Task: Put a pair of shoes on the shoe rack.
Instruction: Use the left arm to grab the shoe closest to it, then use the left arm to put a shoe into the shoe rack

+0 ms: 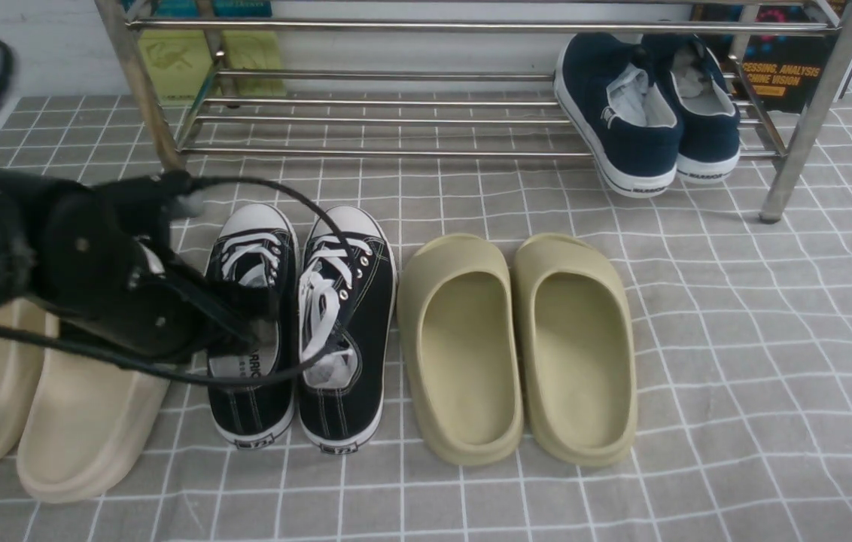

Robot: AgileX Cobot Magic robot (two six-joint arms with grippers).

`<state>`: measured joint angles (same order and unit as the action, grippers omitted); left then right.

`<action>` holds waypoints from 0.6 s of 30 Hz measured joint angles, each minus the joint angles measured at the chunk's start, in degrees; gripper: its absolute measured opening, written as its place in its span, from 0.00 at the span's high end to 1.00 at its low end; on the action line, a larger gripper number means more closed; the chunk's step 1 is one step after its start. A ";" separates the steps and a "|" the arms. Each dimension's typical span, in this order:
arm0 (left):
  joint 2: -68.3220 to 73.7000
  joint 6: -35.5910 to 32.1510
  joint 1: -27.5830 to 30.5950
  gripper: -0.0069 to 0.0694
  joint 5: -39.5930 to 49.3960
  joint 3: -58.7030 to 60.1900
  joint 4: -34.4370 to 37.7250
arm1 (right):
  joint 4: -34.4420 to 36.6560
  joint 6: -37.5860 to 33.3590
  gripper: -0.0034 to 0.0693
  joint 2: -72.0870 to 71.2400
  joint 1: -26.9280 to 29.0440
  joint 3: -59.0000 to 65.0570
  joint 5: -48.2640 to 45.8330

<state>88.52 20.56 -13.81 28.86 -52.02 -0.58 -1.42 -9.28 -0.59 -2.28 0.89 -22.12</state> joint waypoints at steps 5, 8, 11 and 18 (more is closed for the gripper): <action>7.04 4.41 0.00 0.82 -6.10 -0.04 -4.23 | 0.00 0.00 0.63 0.00 0.00 0.00 0.00; 7.14 5.65 0.00 0.93 -5.34 -0.69 -4.93 | 0.00 0.00 0.63 0.00 0.00 0.00 0.00; 4.74 6.10 0.00 0.93 -1.22 -2.36 -4.98 | -0.05 0.00 0.63 0.00 0.00 0.00 0.00; -1.17 2.44 0.00 0.93 14.61 -13.70 -5.56 | -0.05 0.00 0.62 0.00 0.00 0.00 0.00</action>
<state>87.35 22.99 -13.81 43.47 -65.72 -6.13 -1.47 -9.28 -0.59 -2.28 0.89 -22.12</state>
